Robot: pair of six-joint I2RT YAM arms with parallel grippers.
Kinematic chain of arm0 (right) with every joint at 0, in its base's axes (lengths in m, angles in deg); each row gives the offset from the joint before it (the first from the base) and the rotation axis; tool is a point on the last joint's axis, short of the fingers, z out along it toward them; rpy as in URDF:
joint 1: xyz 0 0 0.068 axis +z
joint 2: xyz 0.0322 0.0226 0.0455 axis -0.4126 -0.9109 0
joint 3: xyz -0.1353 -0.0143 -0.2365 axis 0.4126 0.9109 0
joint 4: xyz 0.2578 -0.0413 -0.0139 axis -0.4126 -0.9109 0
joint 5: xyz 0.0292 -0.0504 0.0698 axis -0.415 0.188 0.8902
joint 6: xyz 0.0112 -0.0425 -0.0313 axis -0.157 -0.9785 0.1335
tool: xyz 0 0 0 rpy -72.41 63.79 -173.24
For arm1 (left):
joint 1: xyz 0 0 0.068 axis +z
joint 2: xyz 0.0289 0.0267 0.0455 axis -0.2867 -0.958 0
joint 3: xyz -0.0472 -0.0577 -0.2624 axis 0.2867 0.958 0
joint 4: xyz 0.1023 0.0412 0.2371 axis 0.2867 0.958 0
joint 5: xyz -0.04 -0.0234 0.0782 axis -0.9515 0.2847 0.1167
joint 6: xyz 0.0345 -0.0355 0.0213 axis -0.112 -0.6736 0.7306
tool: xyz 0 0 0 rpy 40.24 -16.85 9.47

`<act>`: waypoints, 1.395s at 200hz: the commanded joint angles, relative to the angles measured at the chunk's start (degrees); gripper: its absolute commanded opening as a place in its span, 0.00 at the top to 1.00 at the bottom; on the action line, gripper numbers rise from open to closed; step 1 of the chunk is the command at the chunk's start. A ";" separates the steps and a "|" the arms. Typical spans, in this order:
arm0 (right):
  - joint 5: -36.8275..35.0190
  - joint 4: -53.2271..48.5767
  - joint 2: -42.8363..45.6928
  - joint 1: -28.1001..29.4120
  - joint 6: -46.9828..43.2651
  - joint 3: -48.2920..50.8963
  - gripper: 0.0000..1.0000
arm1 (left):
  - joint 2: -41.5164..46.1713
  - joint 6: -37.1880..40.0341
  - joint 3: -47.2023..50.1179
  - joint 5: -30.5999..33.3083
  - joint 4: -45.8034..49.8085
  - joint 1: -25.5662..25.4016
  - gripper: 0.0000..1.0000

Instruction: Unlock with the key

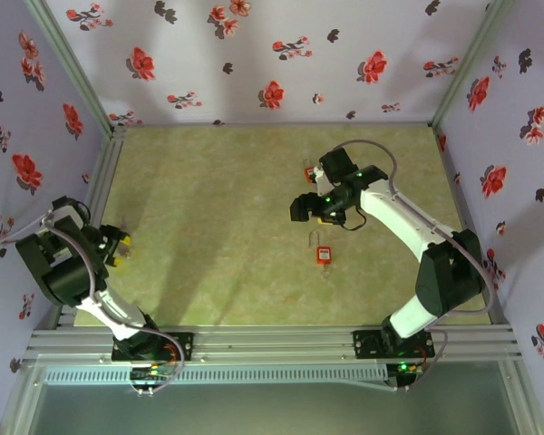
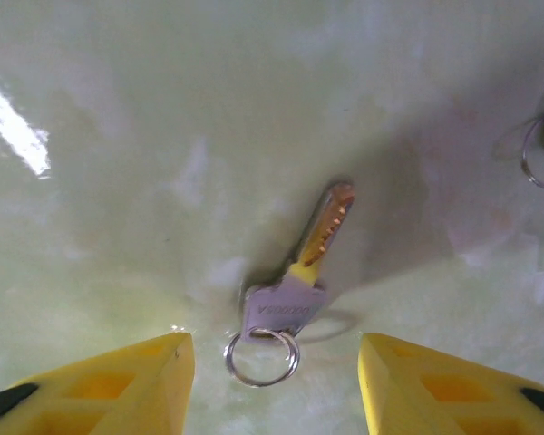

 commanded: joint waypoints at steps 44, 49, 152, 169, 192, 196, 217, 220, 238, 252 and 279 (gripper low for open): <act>0.82 -0.11 -0.95 -0.55 0.35 -1.21 0.18 | -5.01 4.13 -4.17 7.75 6.81 -4.87 0.53; 0.73 -0.12 -0.99 -0.55 0.28 -1.34 0.18 | -5.17 4.18 -4.02 7.96 6.74 -4.96 0.53; 0.64 -0.50 -2.35 -0.55 -0.58 -2.94 0.19 | -6.84 7.63 -3.73 8.73 10.22 -7.55 0.75; 0.61 -0.37 -2.55 -0.55 -0.58 -3.08 0.19 | -6.77 8.87 -3.45 8.00 10.51 -8.22 0.78; 0.68 -0.25 -2.97 -0.53 -0.58 -3.37 0.19 | -5.83 9.66 -2.75 7.31 10.82 -8.94 0.83; 0.72 -0.27 -2.98 -0.53 -0.58 -3.36 0.19 | -5.58 9.69 -2.57 7.05 10.78 -8.96 0.83; 0.86 -0.09 -3.32 -0.55 -0.58 -3.50 0.20 | -5.01 10.26 -1.81 6.68 10.94 -8.98 0.85; 0.86 -0.10 -3.39 -0.50 -0.60 -3.46 0.20 | -4.86 10.36 -1.73 6.59 10.96 -8.99 0.85; 0.96 -0.04 -3.42 -0.55 -0.58 -3.49 0.20 | -4.83 10.96 -1.43 6.61 11.20 -8.96 0.87; 0.95 -0.02 -3.50 -0.55 -0.58 -3.34 0.20 | -4.67 11.25 -1.41 6.20 11.35 -8.97 0.90; 0.91 0.06 -3.53 -0.53 -0.63 -3.12 0.20 | -3.79 12.24 -1.81 5.03 11.70 -9.70 0.96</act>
